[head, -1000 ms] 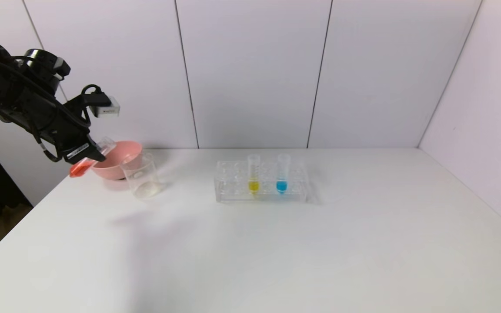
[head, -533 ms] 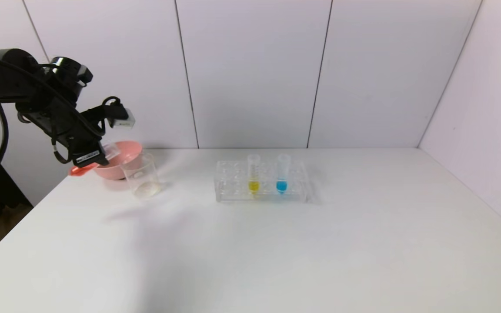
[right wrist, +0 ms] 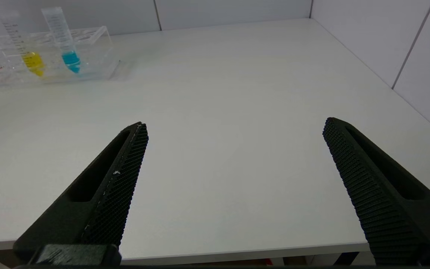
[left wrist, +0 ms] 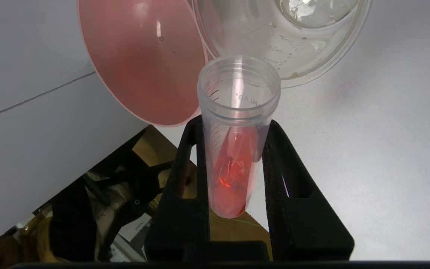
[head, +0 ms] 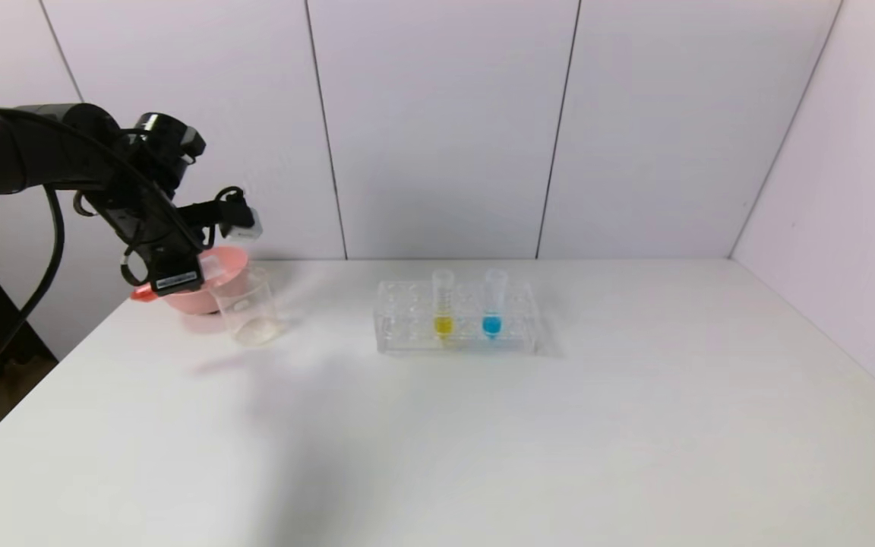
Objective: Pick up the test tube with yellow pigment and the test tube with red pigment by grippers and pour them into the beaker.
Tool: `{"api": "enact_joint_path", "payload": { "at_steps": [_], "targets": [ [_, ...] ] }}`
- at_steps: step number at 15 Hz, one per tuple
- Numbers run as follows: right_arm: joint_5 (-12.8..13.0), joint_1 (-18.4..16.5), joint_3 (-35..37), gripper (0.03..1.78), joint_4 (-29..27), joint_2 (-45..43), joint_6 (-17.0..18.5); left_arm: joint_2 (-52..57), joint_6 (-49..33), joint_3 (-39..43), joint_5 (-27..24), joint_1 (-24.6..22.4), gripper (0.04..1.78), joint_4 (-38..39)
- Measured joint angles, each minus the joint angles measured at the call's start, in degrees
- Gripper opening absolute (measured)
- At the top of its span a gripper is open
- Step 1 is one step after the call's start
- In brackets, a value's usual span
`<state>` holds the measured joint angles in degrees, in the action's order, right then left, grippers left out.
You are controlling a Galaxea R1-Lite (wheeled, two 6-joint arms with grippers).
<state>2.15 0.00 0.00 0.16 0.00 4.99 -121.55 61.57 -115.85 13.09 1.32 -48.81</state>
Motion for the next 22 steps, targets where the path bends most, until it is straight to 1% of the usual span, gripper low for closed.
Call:
{"api": "enact_joint_path", "payload": {
  "at_steps": [3, 5, 8, 11, 19, 22],
  "targets": [
    [0.0, 0.0, 0.0, 1.71, 0.0, 0.0, 0.0, -0.7, 2.1, 0.0, 5.8, 1.3, 0.44, 1.6],
    [0.0, 0.0, 0.0, 1.71, 0.0, 0.0, 0.0, -1.1, 2.3, -0.1, 7.2, 2.0, 0.44, 1.8],
    [0.0, 0.0, 0.0, 1.71, 0.0, 0.0, 0.0, -1.6, 3.4, -0.1, 12.0, 2.8, 0.44, 1.7],
    [0.0, 0.0, 0.0, 1.71, 0.0, 0.0, 0.0, -2.0, 3.5, -0.1, 13.4, 3.5, 0.44, 1.7],
    [0.0, 0.0, 0.0, 1.71, 0.0, 0.0, 0.0, -3.4, 4.8, -0.1, 24.1, 7.1, 0.44, 1.7],
    [0.0, 0.0, 0.0, 1.71, 0.0, 0.0, 0.0, -3.4, 4.8, -0.1, 25.2, 7.7, 0.44, 1.3]
  ]
}}
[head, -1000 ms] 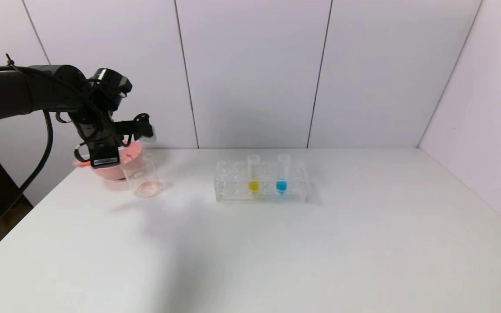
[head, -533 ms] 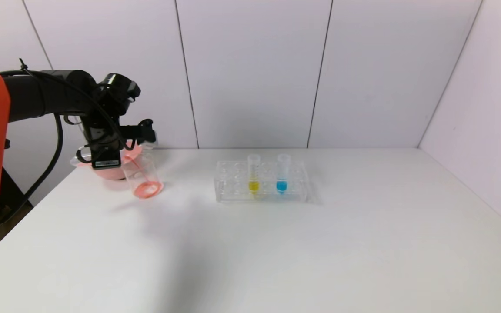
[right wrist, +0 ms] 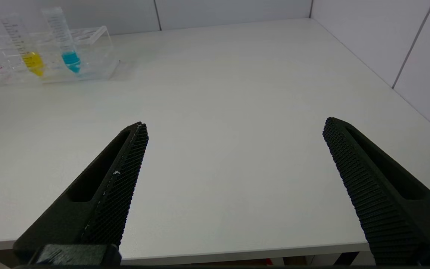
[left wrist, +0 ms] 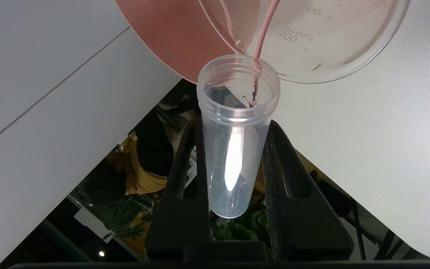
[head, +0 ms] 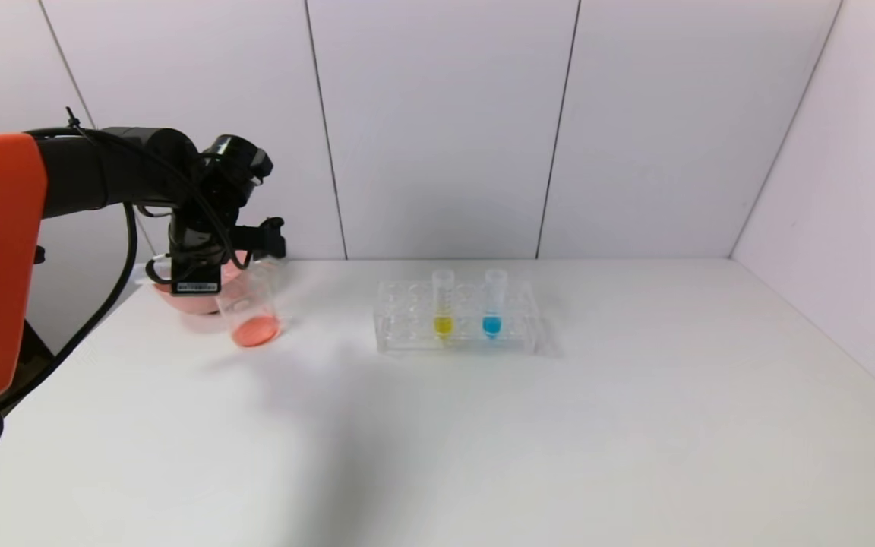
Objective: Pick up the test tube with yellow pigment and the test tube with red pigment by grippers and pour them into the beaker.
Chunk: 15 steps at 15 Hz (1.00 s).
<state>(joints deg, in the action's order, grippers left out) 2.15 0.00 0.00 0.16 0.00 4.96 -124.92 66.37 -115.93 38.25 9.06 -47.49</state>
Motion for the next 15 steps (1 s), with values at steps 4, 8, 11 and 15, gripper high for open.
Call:
{"api": "enact_joint_path", "payload": {
  "at_steps": [4, 8, 11, 15],
  "targets": [
    [0.0, 0.0, 0.0, 1.71, 0.0, 0.0, 0.0, 0.2, -0.1, 0.1, 0.0, 0.0, 0.44, -0.5],
    [0.0, 0.0, 0.0, 1.71, 0.0, 0.0, 0.0, 2.0, -1.1, 1.0, -6.7, -0.3, 0.44, -0.4],
    [0.0, 0.0, 0.0, 1.71, 0.0, 0.0, 0.0, 4.6, -5.8, 1.2, -20.6, -2.8, 0.44, 0.0],
    [0.0, 0.0, 0.0, 1.71, 0.0, 0.0, 0.0, 7.8, -22.1, 2.5, -40.5, -8.1, 0.44, 6.1]
  ]
}}
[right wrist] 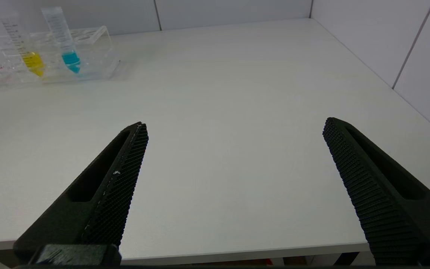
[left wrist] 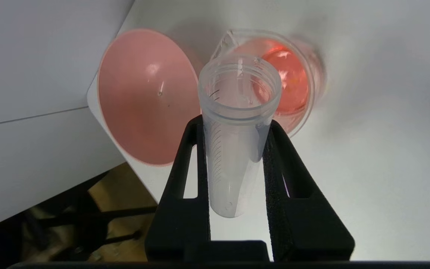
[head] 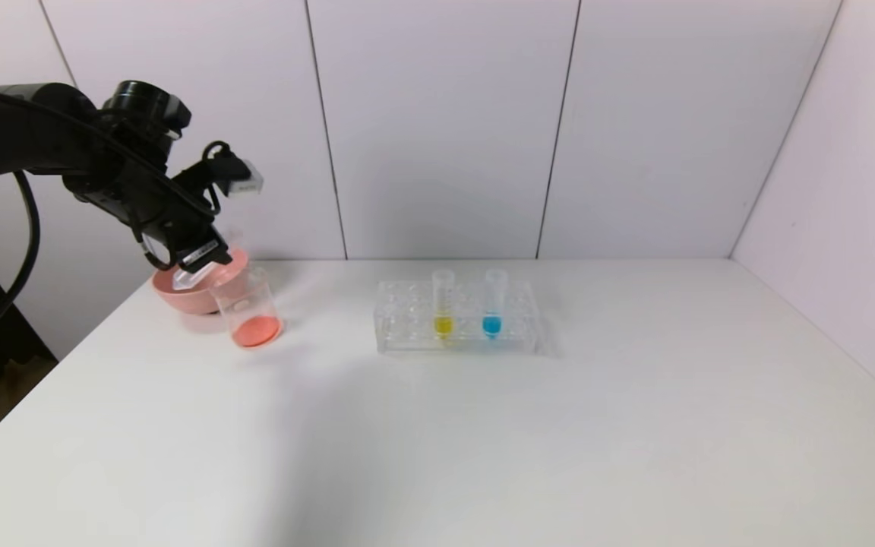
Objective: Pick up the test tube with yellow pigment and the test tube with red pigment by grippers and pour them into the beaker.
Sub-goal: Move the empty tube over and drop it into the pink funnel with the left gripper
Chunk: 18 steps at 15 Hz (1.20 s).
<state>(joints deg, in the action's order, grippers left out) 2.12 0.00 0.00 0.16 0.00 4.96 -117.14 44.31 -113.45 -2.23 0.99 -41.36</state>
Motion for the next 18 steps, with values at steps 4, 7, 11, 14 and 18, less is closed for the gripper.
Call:
{"api": "enact_joint_path", "payload": {
  "at_steps": [4, 7, 11, 14, 18],
  "targets": [
    [0.0, 0.0, 0.0, 1.71, 0.0, 0.0, 0.0, 4.7, -21.5, 8.5, -3.8, -2.3, 0.44, 13.9],
    [0.0, 0.0, 0.0, 1.71, 0.0, 0.0, 0.0, 9.6, -35.6, 20.0, -3.1, -3.9, 0.44, 29.8],
    [0.0, 0.0, 0.0, 1.71, 0.0, 0.0, 0.0, 14.8, -44.6, 38.7, 0.3, -5.6, 0.44, 48.6],
    [0.0, 0.0, 0.0, 1.71, 0.0, 0.0, 0.0, 16.2, -49.3, 51.1, 4.2, -6.2, 0.44, 65.9],
    [0.0, 0.0, 0.0, 1.71, 0.0, 0.0, 0.0, 12.5, -52.1, 56.4, 6.7, -6.6, 0.44, 82.6]
  ]
}}
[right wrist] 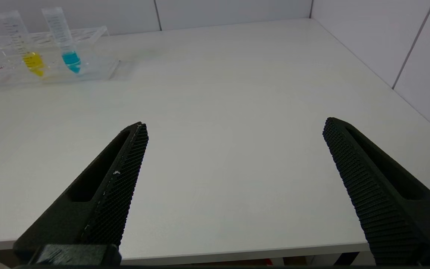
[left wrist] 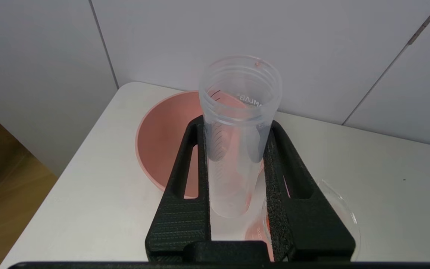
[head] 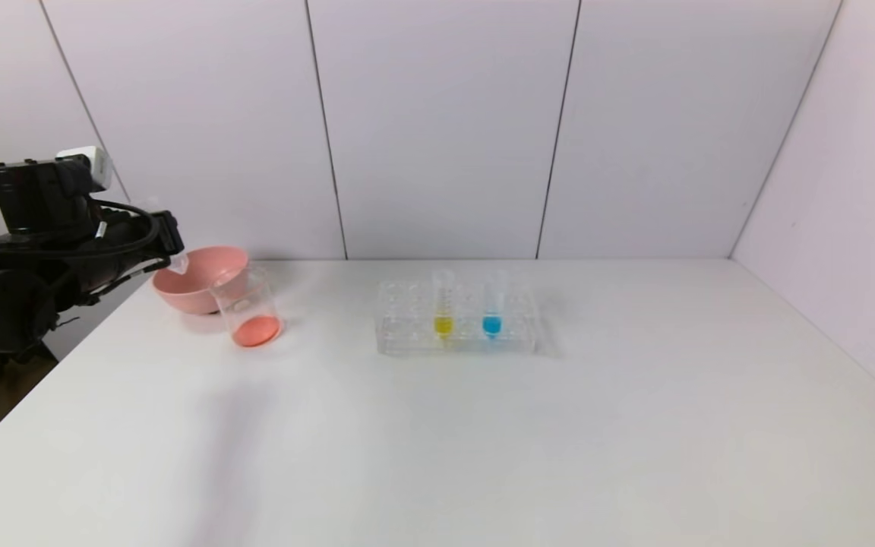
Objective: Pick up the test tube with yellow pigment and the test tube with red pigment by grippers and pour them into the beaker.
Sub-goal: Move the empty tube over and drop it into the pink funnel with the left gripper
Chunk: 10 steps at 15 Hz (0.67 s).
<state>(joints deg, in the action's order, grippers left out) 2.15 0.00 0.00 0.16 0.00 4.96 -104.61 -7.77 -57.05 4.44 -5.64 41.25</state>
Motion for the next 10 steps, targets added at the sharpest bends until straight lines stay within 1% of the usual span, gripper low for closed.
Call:
{"api": "enact_joint_path", "payload": {
  "at_steps": [2, 5, 8, 10],
  "targets": [
    [0.0, 0.0, 0.0, 1.71, 0.0, 0.0, 0.0, -3.1, 0.0, -1.7, 0.0, -0.4, 0.44, 1.3],
    [0.0, 0.0, 0.0, 1.71, 0.0, 0.0, 0.0, -8.8, 0.2, -7.5, 0.5, -1.2, 0.44, 1.2],
    [0.0, 0.0, 0.0, 1.71, 0.0, 0.0, 0.0, -14.0, 0.4, -13.0, 2.0, -1.4, 0.44, 0.6],
    [0.0, 0.0, 0.0, 1.71, 0.0, 0.0, 0.0, -16.7, 0.9, -15.4, 4.0, -1.5, 0.44, 0.7]
  ]
}}
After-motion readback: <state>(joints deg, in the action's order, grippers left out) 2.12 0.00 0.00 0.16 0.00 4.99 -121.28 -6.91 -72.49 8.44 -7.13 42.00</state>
